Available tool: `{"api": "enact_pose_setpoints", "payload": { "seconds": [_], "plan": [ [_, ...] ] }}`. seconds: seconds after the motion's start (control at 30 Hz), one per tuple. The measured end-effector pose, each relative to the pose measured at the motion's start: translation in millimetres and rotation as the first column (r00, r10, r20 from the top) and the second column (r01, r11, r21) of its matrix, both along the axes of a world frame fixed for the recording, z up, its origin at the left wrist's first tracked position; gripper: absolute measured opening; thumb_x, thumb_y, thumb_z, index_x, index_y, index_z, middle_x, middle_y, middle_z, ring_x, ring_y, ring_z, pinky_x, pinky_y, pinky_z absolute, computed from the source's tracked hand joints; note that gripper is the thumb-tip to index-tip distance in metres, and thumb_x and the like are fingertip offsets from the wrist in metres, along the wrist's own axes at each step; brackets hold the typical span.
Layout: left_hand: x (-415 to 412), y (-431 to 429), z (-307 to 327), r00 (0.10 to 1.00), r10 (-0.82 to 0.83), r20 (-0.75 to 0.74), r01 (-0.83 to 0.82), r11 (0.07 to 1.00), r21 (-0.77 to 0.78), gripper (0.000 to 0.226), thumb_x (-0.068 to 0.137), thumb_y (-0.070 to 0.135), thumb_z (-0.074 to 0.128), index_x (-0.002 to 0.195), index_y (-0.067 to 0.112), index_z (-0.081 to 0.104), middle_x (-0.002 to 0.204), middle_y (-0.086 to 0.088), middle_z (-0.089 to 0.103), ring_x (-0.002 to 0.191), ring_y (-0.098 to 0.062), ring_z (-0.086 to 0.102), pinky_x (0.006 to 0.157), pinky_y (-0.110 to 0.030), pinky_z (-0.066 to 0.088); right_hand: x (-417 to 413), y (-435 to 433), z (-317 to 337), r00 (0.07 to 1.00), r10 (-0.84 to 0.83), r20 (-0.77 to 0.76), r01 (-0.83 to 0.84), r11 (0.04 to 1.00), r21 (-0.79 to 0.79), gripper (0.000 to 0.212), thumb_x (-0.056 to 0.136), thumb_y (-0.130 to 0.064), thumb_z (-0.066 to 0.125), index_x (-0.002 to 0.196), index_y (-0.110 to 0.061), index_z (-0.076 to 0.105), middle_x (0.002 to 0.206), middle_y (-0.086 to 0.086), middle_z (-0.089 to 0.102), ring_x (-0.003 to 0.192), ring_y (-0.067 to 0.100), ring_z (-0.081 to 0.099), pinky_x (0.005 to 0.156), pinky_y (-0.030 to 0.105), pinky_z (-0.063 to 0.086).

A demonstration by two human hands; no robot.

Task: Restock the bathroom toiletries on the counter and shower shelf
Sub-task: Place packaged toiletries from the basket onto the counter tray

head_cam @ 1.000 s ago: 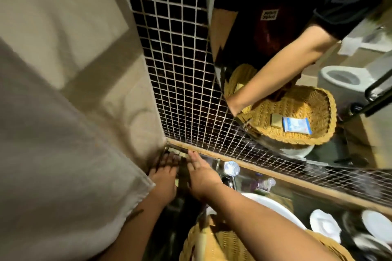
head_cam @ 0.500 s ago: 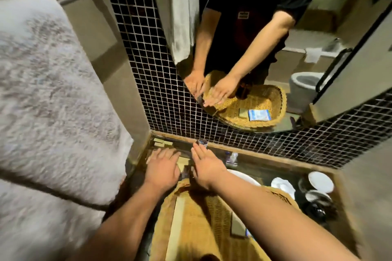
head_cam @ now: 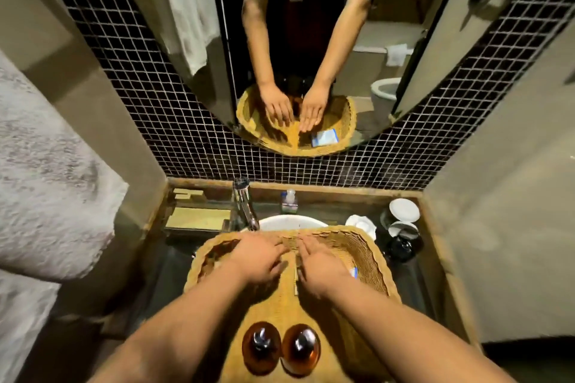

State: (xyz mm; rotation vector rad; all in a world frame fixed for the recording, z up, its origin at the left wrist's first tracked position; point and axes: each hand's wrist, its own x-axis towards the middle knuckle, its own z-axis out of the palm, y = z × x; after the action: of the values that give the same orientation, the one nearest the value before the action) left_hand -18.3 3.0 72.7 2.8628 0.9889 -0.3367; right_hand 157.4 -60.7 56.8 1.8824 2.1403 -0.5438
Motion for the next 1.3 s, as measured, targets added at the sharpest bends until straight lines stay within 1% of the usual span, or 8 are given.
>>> {"api": "enact_pose_setpoints", "payload": {
  "seconds": [0.2,0.47,0.6,0.73,0.83,0.9,1.1,1.3],
  "plan": [
    [30.3,-12.2,-52.5,0.986,-0.041,-0.163,-0.003,0.965,-0.263,0.066,0.086,0.043,0.059,0.147,0.034,0.035,0.151,-0.004,0.04,0.13,-0.029,0.047,0.104,-0.044,0.043,19.0,-30.8,-45.0,0.99,0.106,0.09,-0.089,0.981,-0.174,0.08,0.099,-0.03,0.047,0.158,-0.007,-0.001,0.166,0.013,-0.006,0.153,0.027,-0.005,0.124,0.039,0.001],
    [29.6,-16.6,-99.3,0.99,0.103,-0.094,-0.137,0.837,-0.53,0.082,0.082,0.046,0.067,0.154,0.03,0.03,0.165,-0.002,0.014,0.145,-0.025,0.027,0.113,-0.041,0.034,19.0,-30.9,-89.6,0.999,0.03,-0.036,-0.032,0.998,-0.056,0.06,0.096,-0.028,0.052,0.148,-0.005,0.032,0.165,0.012,0.01,0.152,0.025,0.008,0.122,0.038,0.005],
    [20.5,-24.8,-104.2,0.979,0.199,0.041,-0.15,0.846,-0.512,0.066,0.084,0.04,0.069,0.144,0.03,0.045,0.151,0.002,0.04,0.136,-0.021,0.037,0.106,-0.04,0.04,13.3,-34.5,-101.3,0.997,-0.015,-0.076,0.017,1.0,0.02,0.029,0.097,-0.012,0.044,0.123,-0.009,0.056,0.141,0.013,0.041,0.128,0.031,0.045,0.102,0.037,0.036],
    [19.8,-26.8,-101.1,0.97,0.229,0.083,-0.163,0.863,-0.478,0.063,0.09,0.046,0.061,0.147,0.027,0.04,0.144,-0.001,0.049,0.132,-0.023,0.041,0.101,-0.042,0.043,10.9,-38.5,-105.9,0.992,-0.036,-0.124,0.044,0.997,0.06,0.022,0.096,-0.021,0.048,0.116,-0.014,0.054,0.128,0.008,0.044,0.118,0.031,0.048,0.079,0.034,0.039],
    [20.5,-26.4,-97.7,0.95,0.294,0.104,-0.199,0.828,-0.524,0.077,0.083,0.052,0.068,0.149,0.031,0.033,0.141,-0.001,0.051,0.129,-0.022,0.042,0.098,-0.042,0.045,11.1,-34.4,-107.2,0.986,-0.062,-0.154,0.068,0.997,0.034,0.022,0.095,-0.026,0.053,0.112,-0.012,0.056,0.147,0.012,0.036,0.135,0.035,0.037,0.101,0.038,0.035],
    [24.3,-28.0,-95.7,0.949,0.298,0.101,-0.203,0.825,-0.527,0.077,0.08,0.051,0.073,0.145,0.031,0.036,0.133,-0.001,0.054,0.123,-0.023,0.045,0.092,-0.04,0.047,9.9,-32.7,-107.7,0.991,-0.066,-0.119,0.065,0.998,-0.016,0.033,0.094,-0.031,0.055,0.121,-0.013,0.057,0.155,0.014,0.03,0.144,0.03,0.027,0.12,0.04,0.014],
    [24.9,-31.6,-100.6,0.949,0.292,0.116,-0.209,0.861,-0.463,0.09,0.084,0.046,0.07,0.155,0.022,0.021,0.136,-0.01,0.05,0.124,-0.028,0.045,0.093,-0.045,0.046,5.4,-30.0,-99.4,0.982,-0.08,-0.171,0.079,0.997,-0.011,0.035,0.088,-0.025,0.06,0.122,-0.017,0.059,0.15,0.005,0.037,0.133,0.026,0.04,0.119,0.045,0.018],
    [16.6,-23.8,-78.0,0.802,0.521,0.292,-0.318,0.786,-0.53,0.066,0.084,0.034,0.068,0.142,0.049,0.038,0.132,0.008,0.059,0.115,-0.019,0.056,0.09,-0.037,0.05,6.4,-20.5,-65.3,0.887,-0.093,-0.452,0.155,0.983,0.102,0.018,0.082,-0.016,0.07,0.091,-0.019,0.055,0.146,-0.009,0.039,0.094,0.029,0.064,0.079,0.036,0.05]
  ]
}}
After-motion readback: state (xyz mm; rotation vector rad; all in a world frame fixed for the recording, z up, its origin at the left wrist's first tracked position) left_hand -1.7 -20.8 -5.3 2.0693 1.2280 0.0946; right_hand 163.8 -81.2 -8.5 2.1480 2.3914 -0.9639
